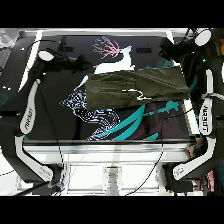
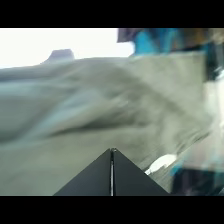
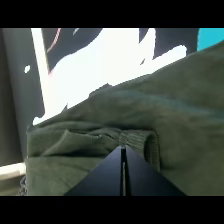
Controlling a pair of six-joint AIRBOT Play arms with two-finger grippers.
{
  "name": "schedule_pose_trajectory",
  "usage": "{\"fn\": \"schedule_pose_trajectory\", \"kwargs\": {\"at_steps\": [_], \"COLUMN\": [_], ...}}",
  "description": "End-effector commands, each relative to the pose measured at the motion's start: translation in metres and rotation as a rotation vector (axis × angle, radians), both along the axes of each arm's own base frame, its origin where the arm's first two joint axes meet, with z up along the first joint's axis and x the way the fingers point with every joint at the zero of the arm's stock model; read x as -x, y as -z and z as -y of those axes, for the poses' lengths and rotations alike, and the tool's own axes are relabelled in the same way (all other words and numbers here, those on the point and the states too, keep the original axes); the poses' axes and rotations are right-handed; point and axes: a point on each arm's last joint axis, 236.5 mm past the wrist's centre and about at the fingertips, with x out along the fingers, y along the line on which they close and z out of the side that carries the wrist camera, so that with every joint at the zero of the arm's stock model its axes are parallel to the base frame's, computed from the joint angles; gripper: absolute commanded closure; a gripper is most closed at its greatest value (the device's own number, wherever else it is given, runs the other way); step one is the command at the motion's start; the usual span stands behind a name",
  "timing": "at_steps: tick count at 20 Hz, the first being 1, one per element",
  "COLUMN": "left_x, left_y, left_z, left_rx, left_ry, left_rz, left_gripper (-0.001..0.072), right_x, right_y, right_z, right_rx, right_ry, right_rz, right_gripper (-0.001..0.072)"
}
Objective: Fold the clothes and pants, and hang the long-sleeved shirts on hangers.
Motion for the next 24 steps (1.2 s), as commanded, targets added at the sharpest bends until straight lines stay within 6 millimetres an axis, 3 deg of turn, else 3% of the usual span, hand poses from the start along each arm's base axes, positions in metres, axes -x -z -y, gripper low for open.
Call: {"fn": "schedule_pose_trajectory", "kwargs": {"at_steps": [1, 5, 7, 8, 11, 12, 13, 14, 18, 21, 24], "left_x": [0.031, 0.079, 0.102, 0.113, 0.117, 0.119, 0.123, 0.128, 0.137, 0.127, 0.122], "left_y": [0.033, 0.067, 0.089, 0.097, 0.093, 0.097, 0.103, 0.108, 0.124, 0.138, 0.135], "left_z": [-0.060, -0.095, -0.099, -0.091, -0.054, -0.047, -0.039, -0.033, -0.011, -0.008, -0.003], "left_rx": [-0.072, -0.054, -0.024, 0.024, 0.225, 0.231, 0.224, 0.212, 0.187, 0.166, 0.193], "left_ry": [0.053, 0.142, 0.125, 0.120, 0.103, 0.116, 0.133, 0.150, 0.220, 0.178, 0.164], "left_rz": [-0.141, -0.267, -0.338, -0.369, -0.422, -0.434, -0.452, -0.468, -0.471, -0.458, -0.450], "left_gripper": [0.0660, 0.0660, 0.0659, 0.0657, 0.0638, 0.0499, 0.0246, 0.0221, 0.0222, 0.0222, 0.0222], "right_x": [0.007, 0.010, 0.012, 0.012, 0.010, 0.008, 0.005, 0.005, 0.006, 0.008, 0.011], "right_y": [-0.001, -0.007, -0.006, -0.003, 0.004, 0.003, 0.001, 0.001, 0.002, 0.003, 0.004], "right_z": [0.007, -0.003, -0.009, -0.013, -0.012, -0.011, -0.011, -0.010, -0.010, -0.011, -0.012], "right_rx": [-0.024, -0.034, -0.076, -0.099, -0.110, -0.110, -0.109, -0.108, -0.107, -0.105, -0.099], "right_ry": [-0.059, -0.157, -0.196, -0.206, -0.209, -0.202, -0.195, -0.194, -0.197, -0.205, -0.221], "right_rz": [-0.002, 0.038, 0.039, 0.032, 0.021, 0.030, 0.041, 0.042, 0.037, 0.033, 0.025], "right_gripper": [0.0692, 0.0693, 0.0693, 0.0693, 0.0675, 0.0582, 0.0362, 0.0213, 0.0202, 0.0207, 0.0208]}}
